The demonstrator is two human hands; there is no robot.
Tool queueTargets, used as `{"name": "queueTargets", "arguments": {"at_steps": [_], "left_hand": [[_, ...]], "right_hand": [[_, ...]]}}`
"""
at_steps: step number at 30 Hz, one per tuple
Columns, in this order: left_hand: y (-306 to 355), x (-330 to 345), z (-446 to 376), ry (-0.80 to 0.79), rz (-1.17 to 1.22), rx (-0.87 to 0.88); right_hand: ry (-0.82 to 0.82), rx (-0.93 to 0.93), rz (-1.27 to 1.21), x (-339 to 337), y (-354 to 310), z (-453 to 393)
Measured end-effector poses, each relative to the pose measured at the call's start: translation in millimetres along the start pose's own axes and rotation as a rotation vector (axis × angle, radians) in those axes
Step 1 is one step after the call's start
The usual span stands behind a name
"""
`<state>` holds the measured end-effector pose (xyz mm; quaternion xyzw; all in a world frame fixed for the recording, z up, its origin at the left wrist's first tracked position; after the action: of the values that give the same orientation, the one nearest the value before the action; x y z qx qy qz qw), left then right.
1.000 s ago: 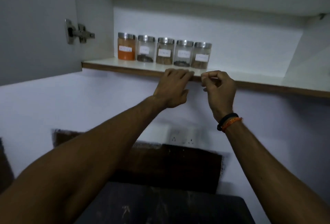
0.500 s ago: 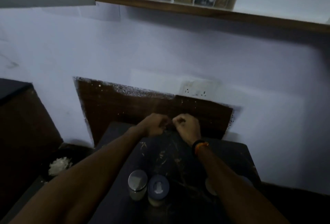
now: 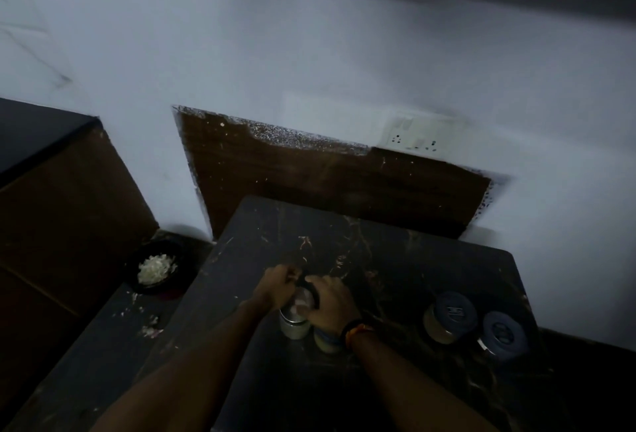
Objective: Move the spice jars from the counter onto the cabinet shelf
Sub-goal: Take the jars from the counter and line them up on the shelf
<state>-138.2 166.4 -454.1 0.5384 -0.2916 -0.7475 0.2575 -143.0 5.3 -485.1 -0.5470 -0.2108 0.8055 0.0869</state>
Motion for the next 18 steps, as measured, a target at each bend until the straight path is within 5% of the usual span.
{"name": "queueTargets", "arguments": {"at_steps": [10, 18], "left_hand": [[-28.5, 14.1, 1.8, 0.089, 0.233, -0.126], [-38.0, 6.1, -3.0, 0.191, 0.487, -0.17]], "right_hand": [[0.048, 0.026, 0.189, 52.6, -5.6, -10.9], [0.127, 0.02, -0.055, 23.7, -8.3, -20.9]]}}
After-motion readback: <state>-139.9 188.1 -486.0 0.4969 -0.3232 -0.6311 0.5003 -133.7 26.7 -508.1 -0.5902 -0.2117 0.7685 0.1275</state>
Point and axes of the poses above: each hand's wrist, its own z-axis away from the middle knuckle, its own x-axis out of the palm, y = z × x, the point moved 1 cm from there along -z, towards the middle knuckle, and after that the axes turned 6 degrees about x, right-handed, at the moved point
